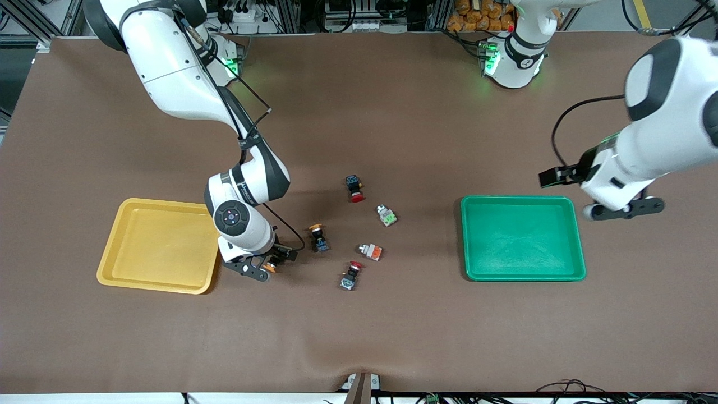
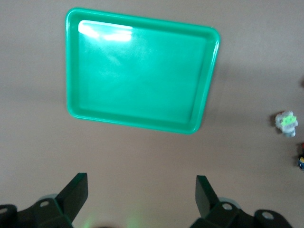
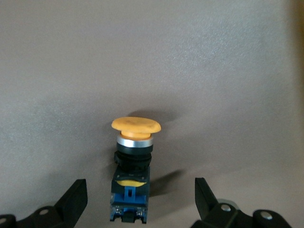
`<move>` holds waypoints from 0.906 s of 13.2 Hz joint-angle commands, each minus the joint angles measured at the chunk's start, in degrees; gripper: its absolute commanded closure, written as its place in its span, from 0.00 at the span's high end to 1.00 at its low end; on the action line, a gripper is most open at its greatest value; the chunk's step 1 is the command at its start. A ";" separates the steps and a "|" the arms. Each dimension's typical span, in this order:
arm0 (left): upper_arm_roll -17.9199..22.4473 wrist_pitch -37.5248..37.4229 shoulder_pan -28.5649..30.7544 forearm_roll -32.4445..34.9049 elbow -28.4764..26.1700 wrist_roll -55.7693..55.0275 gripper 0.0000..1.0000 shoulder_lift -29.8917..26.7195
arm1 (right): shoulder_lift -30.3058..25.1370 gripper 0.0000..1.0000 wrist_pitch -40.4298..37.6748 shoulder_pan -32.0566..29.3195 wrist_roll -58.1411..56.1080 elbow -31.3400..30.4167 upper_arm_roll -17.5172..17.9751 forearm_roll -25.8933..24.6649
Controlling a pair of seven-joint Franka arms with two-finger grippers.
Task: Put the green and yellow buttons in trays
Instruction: 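Lift the yellow button with the right gripper while the left gripper reaches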
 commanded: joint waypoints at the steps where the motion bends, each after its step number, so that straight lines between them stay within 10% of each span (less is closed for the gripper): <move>1: 0.15 5.40 -3.78 -0.23 0.37 -4.83 1.00 4.85 | -0.18 1.00 0.46 0.40 0.45 -0.56 -0.52 -2.88; 3: 0.15 8.83 -6.85 -0.75 0.54 -8.34 1.00 8.02 | 0.87 1.00 2.13 1.10 0.80 -0.38 -0.52 -2.88; 7: 0.15 15.42 -14.14 -1.11 0.46 -23.35 1.00 13.55 | 0.44 0.08 2.66 1.28 3.35 -0.03 -0.69 -3.05; 12: 0.50 26.24 -22.50 -0.32 1.59 -43.58 1.00 21.82 | -4.82 0.00 1.09 -0.55 2.04 -0.12 -2.36 -3.41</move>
